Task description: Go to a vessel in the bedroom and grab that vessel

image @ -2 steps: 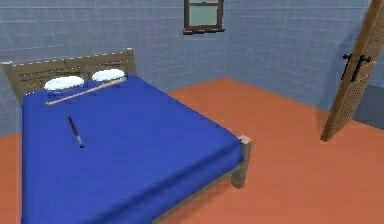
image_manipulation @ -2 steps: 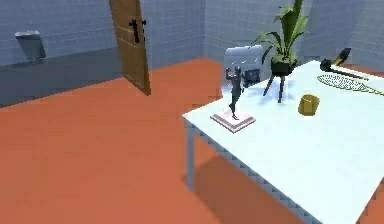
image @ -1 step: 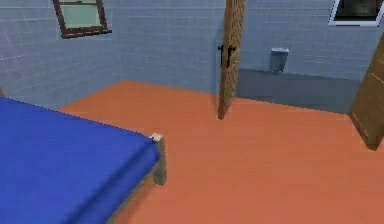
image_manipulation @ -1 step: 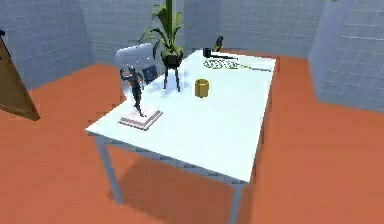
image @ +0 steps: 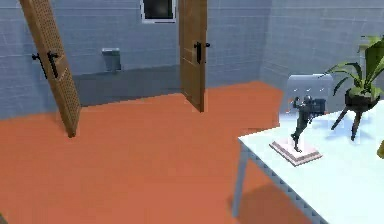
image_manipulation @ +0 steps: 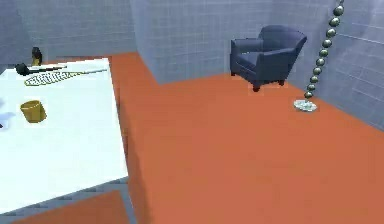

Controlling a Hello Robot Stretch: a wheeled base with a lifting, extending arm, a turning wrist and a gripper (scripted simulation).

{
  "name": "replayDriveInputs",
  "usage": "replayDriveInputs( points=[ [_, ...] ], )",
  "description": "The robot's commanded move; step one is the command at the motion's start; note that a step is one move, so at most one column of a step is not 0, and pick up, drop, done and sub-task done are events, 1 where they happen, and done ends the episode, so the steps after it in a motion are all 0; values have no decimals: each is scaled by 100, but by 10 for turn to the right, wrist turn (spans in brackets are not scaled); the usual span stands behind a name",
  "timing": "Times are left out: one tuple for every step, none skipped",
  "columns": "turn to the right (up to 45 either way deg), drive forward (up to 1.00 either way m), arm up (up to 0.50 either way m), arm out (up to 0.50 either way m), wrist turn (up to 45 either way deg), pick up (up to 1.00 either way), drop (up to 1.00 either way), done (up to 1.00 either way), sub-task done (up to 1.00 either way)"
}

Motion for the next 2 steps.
replayDriveInputs(
  points=[
    [450, 0, 0, 0, 0, 0, 0, 0, 0],
    [450, 0, 0, 0, 0, 0, 0, 0, 0]
  ],
)
